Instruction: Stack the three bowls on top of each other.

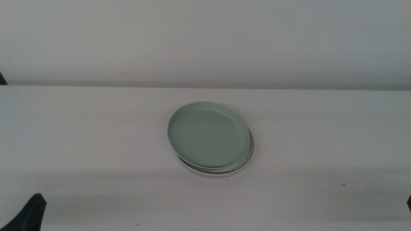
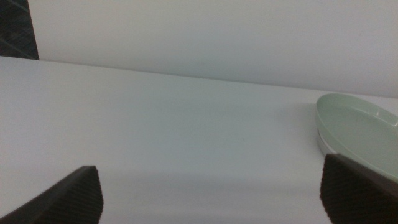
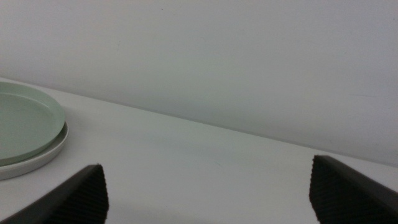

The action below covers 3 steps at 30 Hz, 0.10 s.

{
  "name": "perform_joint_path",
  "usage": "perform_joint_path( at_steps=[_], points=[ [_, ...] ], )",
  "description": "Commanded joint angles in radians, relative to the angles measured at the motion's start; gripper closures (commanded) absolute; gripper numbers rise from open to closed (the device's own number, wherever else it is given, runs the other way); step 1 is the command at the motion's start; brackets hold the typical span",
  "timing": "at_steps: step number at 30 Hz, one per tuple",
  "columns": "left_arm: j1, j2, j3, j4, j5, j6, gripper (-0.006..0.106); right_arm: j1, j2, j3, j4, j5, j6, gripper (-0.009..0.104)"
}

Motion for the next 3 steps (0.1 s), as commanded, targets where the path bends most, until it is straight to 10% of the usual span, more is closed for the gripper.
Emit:
perform_joint_path(
  at_steps=[1,3],
  points=[
    [0.003,-0.042,0.041,0.002,-0.019,-0.001,0.007,-0.005,-0.029,0.043,-0.005,-0.003,-0.001,0.009],
    [0.003,-0.042,0.041,0.002,-0.019,-0.001,0.007,-0.005,-0.029,0.043,-0.005,-0.003,-0.001,0.009]
  ],
)
